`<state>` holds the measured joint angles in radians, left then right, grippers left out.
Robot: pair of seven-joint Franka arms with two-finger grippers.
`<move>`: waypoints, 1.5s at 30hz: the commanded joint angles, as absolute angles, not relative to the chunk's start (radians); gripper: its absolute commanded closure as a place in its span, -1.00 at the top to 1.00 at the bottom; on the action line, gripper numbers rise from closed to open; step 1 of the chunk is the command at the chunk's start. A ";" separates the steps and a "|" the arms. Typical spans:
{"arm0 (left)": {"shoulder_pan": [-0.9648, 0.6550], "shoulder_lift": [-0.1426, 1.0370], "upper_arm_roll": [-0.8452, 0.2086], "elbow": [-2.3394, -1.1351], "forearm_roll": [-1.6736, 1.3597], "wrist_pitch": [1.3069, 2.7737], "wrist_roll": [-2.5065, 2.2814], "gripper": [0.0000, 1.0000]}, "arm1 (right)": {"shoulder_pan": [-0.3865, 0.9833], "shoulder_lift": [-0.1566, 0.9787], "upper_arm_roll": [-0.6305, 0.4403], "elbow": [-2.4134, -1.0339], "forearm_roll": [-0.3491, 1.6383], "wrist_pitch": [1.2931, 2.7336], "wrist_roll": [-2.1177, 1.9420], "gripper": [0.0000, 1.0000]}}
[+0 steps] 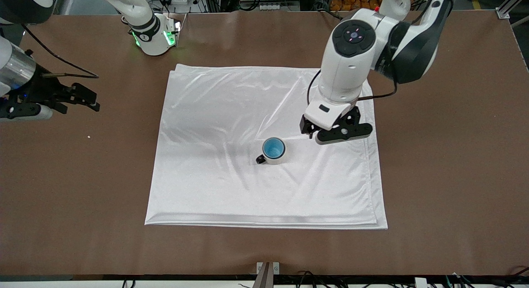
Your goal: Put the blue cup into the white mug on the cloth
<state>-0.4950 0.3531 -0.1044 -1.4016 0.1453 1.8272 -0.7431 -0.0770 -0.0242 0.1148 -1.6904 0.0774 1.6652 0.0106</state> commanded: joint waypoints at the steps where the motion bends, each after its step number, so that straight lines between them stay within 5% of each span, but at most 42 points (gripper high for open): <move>1: -0.420 0.269 -0.110 -1.427 0.153 1.761 -0.588 1.00 | -0.098 -0.006 0.127 -1.617 0.031 1.609 -0.003 1.00; 26: -0.092 0.132 -0.115 -1.448 0.021 1.635 -0.193 1.00 | -0.092 -0.015 0.127 -1.605 -0.025 1.603 -0.006 1.00; 45: -0.012 0.046 -0.117 -1.609 -0.014 1.772 -0.114 1.00 | -0.098 -0.025 0.124 -1.559 0.008 1.560 -0.012 1.00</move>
<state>-0.0288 0.1039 -0.1067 -1.5408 0.0118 1.7377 -0.1388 -0.0854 -0.0235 0.1199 -1.5744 -0.0385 1.5773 -0.0060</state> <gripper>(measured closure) 0.000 0.000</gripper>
